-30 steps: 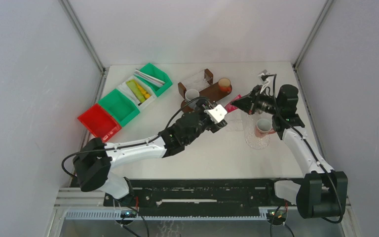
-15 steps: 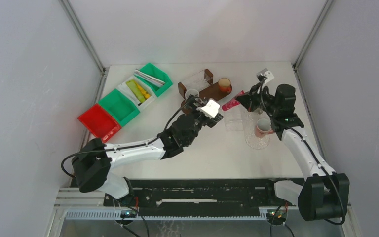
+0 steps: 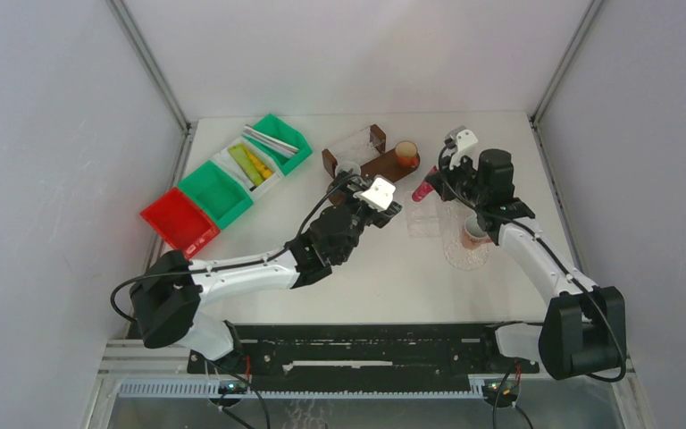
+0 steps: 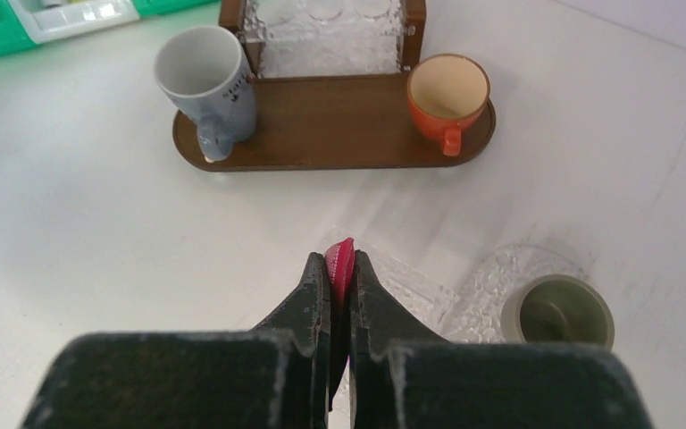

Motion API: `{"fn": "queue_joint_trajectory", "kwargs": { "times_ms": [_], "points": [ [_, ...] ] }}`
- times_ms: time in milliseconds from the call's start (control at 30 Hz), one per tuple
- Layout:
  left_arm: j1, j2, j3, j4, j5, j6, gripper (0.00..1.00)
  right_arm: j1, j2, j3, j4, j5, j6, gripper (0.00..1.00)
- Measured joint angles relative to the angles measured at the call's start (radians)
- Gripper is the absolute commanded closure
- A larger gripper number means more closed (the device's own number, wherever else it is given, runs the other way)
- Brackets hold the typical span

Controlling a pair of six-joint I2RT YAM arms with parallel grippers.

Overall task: Prepare toiletry sets of a toothbrush and toothpaste on the tray
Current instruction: Place the toothpaste in the toothpaste holder.

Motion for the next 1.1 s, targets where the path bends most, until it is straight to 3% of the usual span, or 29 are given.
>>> {"fn": "queue_joint_trajectory", "kwargs": {
  "times_ms": [400, 1100],
  "points": [
    [0.000, 0.000, 0.000, 0.000, -0.003, 0.006, 0.00, 0.021, 0.050, 0.018, -0.036, 0.032, -0.047, 1.00],
    [0.000, 0.000, 0.000, 0.000, -0.003, 0.008, 0.00, 0.111, 0.181, 0.122, -0.132, 0.149, -0.131, 0.87]
  ]
}}
